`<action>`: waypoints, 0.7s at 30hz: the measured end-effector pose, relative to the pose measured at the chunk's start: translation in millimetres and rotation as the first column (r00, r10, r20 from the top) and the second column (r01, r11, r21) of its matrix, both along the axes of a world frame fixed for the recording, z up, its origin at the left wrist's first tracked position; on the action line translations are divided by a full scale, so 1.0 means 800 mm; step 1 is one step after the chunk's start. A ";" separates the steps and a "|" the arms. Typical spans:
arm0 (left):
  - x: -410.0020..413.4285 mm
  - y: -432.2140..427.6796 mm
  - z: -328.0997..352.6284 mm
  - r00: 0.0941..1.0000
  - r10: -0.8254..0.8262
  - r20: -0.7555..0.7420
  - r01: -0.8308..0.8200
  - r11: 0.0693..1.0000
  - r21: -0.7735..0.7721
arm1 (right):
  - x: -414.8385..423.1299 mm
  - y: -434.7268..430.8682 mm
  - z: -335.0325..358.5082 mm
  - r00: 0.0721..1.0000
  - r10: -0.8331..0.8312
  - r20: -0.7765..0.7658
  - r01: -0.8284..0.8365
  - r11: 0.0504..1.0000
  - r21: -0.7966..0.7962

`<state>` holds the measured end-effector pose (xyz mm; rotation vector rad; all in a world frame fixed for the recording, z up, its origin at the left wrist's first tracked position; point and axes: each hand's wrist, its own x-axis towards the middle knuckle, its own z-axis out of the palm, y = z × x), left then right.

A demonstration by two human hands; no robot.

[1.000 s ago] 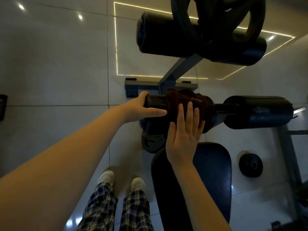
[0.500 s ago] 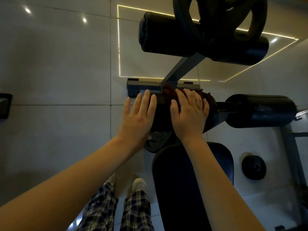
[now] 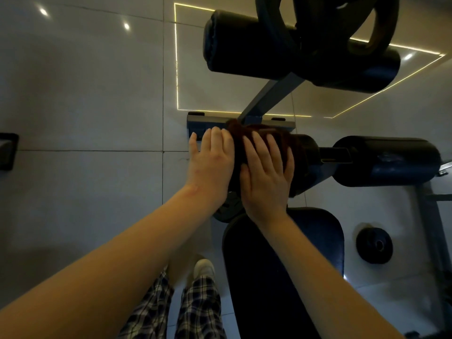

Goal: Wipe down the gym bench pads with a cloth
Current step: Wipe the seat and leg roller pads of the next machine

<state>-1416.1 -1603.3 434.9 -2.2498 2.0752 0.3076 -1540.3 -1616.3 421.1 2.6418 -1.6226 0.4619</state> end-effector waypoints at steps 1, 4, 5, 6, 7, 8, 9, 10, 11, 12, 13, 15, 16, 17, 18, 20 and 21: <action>0.000 0.000 0.001 0.999 0.019 -0.037 -0.019 1.000 0.005 | 0.008 -0.022 0.010 1.000 0.024 -0.011 -0.024 1.000 0.019; 0.003 -0.006 0.010 0.993 0.015 -0.116 -0.006 0.997 0.076 | 0.030 -0.087 0.040 0.997 0.009 -0.077 0.012 0.962 0.271; 0.006 -0.008 0.013 0.993 0.004 -0.120 0.007 0.995 0.096 | 0.036 -0.100 0.043 0.993 0.001 -0.120 0.042 0.934 0.356; 0.007 -0.009 0.015 0.994 -0.005 -0.113 0.017 0.994 0.109 | 0.038 -0.106 0.043 0.989 -0.001 -0.146 0.059 0.918 0.392; 0.008 -0.011 0.017 0.995 -0.014 -0.096 0.025 0.993 0.117 | 0.037 -0.104 0.043 0.989 -0.010 -0.145 0.065 0.922 0.382; 0.008 -0.011 0.017 0.997 -0.022 -0.069 0.030 0.992 0.123 | 0.033 -0.095 0.041 0.993 -0.017 -0.120 0.057 0.939 0.340; 0.006 -0.012 0.018 0.999 -0.033 -0.033 0.037 0.992 0.122 | 0.026 -0.079 0.038 0.996 -0.027 -0.080 0.048 0.960 0.276; 0.005 -0.013 0.019 0.999 -0.043 0.007 0.042 0.992 0.115 | 0.017 -0.059 0.033 0.998 -0.042 -0.045 0.051 0.977 0.206; 0.004 -0.013 0.018 0.998 -0.049 0.038 0.045 0.993 0.105 | 0.007 -0.036 0.027 0.998 -0.061 -0.026 0.065 0.985 0.161; 0.004 -0.014 0.018 0.997 -0.051 0.053 0.046 0.994 0.095 | -0.004 -0.016 0.021 0.997 -0.073 -0.021 0.075 0.987 0.139; 0.003 -0.013 0.016 0.997 -0.050 0.058 0.045 0.995 0.088 | -0.017 0.001 0.015 0.997 -0.074 -0.023 0.076 0.988 0.132; 0.002 -0.012 0.012 0.998 -0.040 0.054 0.036 0.997 0.075 | -0.036 0.011 0.008 0.998 -0.047 -0.035 0.051 0.990 0.129; 0.001 -0.012 0.011 0.998 -0.034 0.049 0.031 0.997 0.070 | -0.042 0.001 0.007 0.999 -0.037 -0.040 0.042 0.992 0.123; 0.003 -0.012 0.008 0.999 -0.032 0.040 0.030 0.997 0.068 | -0.042 -0.016 0.009 0.998 -0.043 -0.045 0.048 0.991 0.121; 0.003 -0.013 0.007 0.999 -0.035 0.024 0.034 0.997 0.063 | -0.040 -0.039 0.015 0.997 -0.069 -0.042 0.073 0.991 0.116; 0.005 -0.012 0.007 0.999 -0.044 -0.018 0.045 0.998 0.054 | -0.033 -0.090 0.033 0.992 -0.112 -0.056 0.120 0.976 0.181; 0.006 -0.013 0.007 0.998 -0.047 -0.035 0.049 0.997 0.054 | -0.032 -0.113 0.038 0.985 -0.129 -0.115 0.156 0.951 0.269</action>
